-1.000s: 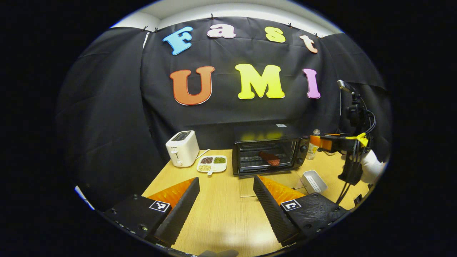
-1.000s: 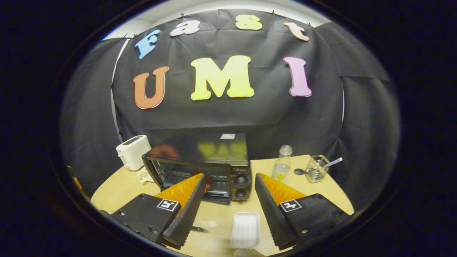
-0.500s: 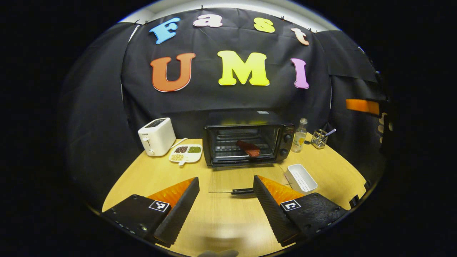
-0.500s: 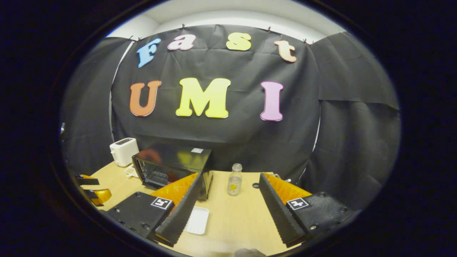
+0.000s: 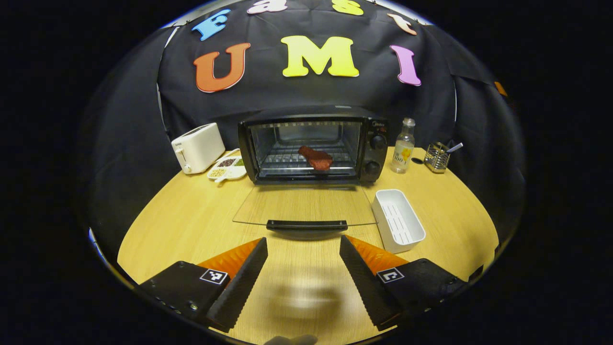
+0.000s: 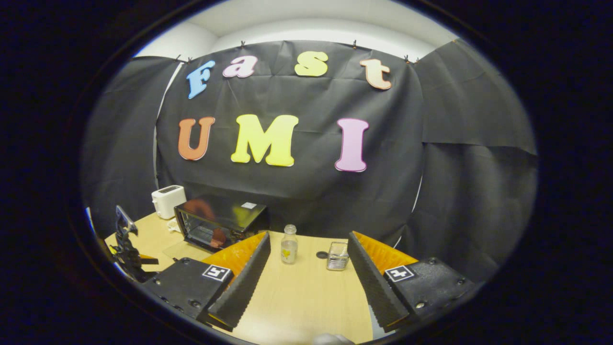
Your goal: Open the electric oven with the left hand, put the food in, and close the electric oven.
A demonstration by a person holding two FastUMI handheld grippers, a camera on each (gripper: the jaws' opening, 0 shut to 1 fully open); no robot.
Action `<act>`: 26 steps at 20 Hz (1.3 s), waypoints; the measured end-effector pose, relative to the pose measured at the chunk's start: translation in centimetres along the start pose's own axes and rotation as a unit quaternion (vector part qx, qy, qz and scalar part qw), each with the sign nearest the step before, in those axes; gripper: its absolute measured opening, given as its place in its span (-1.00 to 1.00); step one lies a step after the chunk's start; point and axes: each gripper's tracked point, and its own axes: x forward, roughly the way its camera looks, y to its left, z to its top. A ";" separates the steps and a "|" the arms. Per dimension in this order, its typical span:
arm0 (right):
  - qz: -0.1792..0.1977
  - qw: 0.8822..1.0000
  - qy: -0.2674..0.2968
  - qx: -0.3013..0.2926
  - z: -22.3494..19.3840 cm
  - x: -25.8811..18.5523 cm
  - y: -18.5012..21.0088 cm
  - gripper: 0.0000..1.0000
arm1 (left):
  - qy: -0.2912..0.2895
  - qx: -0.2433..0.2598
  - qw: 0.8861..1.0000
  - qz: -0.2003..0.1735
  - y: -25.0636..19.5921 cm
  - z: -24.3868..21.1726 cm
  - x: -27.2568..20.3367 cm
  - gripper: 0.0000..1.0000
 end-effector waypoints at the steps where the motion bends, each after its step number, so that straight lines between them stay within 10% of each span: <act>1: -0.003 1.000 -0.003 0.002 0.6 -0.3 -0.1 1.00 | 0.005 -0.002 1.000 -0.006 -0.6 -0.6 0.8 0.94; 15: -0.092 0.995 0.019 -0.019 3.0 -3.2 2.0 1.00 | 0.036 0.005 0.999 -0.037 1.1 -3.6 9.0 0.95; 26: -0.108 0.994 0.008 -0.004 3.0 -4.0 2.9 1.00 | -0.015 0.025 0.998 -0.060 1.2 2.8 7.6 0.95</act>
